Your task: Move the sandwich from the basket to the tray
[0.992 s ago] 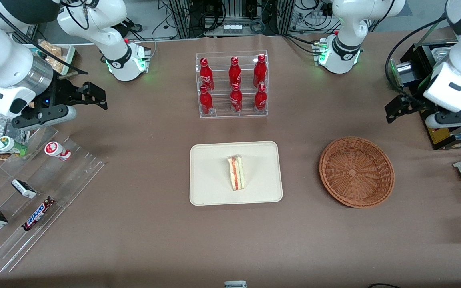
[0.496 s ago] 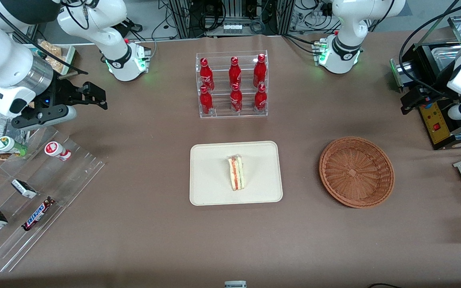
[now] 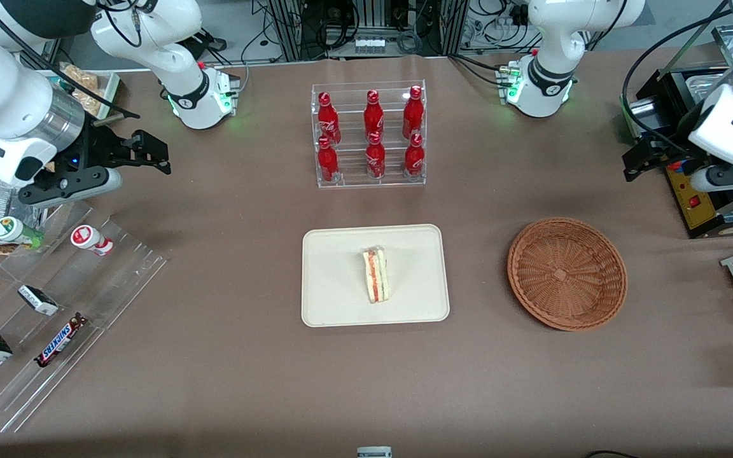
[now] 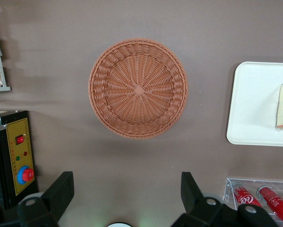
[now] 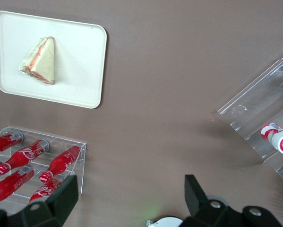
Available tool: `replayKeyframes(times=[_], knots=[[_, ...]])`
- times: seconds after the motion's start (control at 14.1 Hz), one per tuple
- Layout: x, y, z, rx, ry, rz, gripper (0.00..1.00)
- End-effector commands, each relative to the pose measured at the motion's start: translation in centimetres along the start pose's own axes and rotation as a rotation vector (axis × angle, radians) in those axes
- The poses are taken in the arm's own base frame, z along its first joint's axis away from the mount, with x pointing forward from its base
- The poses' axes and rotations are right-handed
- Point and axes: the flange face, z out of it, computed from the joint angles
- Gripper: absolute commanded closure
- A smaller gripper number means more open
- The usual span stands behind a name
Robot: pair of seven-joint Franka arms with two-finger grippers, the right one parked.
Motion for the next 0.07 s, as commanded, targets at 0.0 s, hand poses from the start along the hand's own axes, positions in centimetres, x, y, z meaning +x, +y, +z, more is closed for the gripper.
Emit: replayKeyframes(times=[0.0], knots=[[-0.27,0.38,0.10,-0.002,-0.015,0.016,0.00]])
